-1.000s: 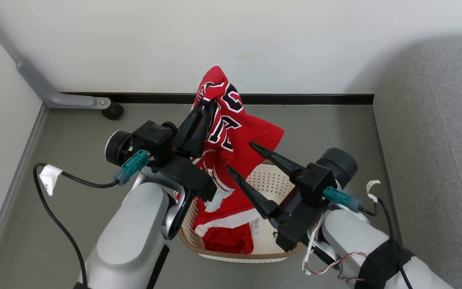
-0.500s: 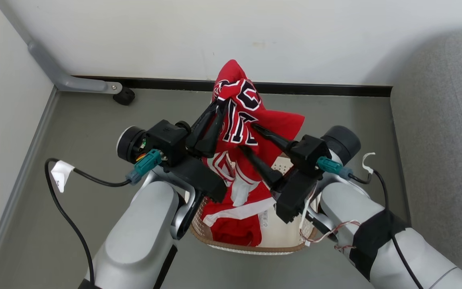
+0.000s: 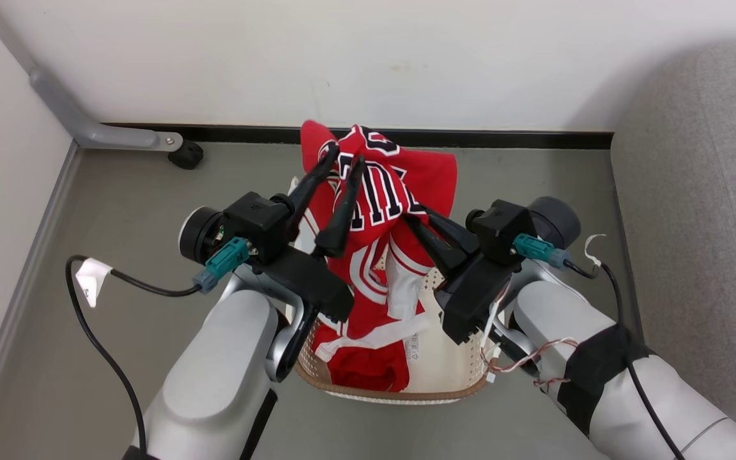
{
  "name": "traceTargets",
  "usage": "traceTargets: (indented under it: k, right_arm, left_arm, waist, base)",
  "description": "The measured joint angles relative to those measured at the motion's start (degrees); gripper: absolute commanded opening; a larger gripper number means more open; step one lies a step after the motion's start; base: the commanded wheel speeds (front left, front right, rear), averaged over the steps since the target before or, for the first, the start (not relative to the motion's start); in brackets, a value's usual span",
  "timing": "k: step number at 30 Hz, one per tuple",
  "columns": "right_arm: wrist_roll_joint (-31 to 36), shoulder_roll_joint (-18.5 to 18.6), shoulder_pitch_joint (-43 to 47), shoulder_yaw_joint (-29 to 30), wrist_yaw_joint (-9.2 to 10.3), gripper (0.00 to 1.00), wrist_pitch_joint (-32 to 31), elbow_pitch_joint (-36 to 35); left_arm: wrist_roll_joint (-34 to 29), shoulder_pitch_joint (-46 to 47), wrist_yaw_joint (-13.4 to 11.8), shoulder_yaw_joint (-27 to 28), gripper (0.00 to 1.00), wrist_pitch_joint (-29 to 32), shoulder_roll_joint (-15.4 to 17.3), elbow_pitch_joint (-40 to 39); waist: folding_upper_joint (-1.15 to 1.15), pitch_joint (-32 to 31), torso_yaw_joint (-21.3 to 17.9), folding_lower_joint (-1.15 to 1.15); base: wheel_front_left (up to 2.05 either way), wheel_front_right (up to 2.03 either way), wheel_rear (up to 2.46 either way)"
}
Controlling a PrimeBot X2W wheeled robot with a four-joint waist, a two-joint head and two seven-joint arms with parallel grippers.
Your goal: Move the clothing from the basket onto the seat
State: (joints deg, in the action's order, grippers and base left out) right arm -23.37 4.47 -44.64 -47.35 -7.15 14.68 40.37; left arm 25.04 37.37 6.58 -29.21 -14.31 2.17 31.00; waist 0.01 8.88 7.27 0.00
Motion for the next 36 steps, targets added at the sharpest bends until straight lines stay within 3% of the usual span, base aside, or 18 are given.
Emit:
traceTargets:
  k: [21,36]
  right_arm:
    - [-3.9,0.2,-0.7,4.1,0.00,0.00,0.0,-1.1]
    - [-4.5,1.2,-0.7,6.8,0.00,0.00,0.0,-1.4]
  left_arm:
    - [0.0,-2.6,0.1,0.8,1.00,0.0,0.2,2.6]
    - [-0.5,-6.5,0.5,-0.8,1.00,0.0,0.5,2.6]
  waist:
    - [0.00,-0.8,-5.1,0.00]
    - [0.00,-1.9,-14.1,0.00]
  base:
    - [0.00,0.00,0.00]
    - [0.00,0.00,0.00]
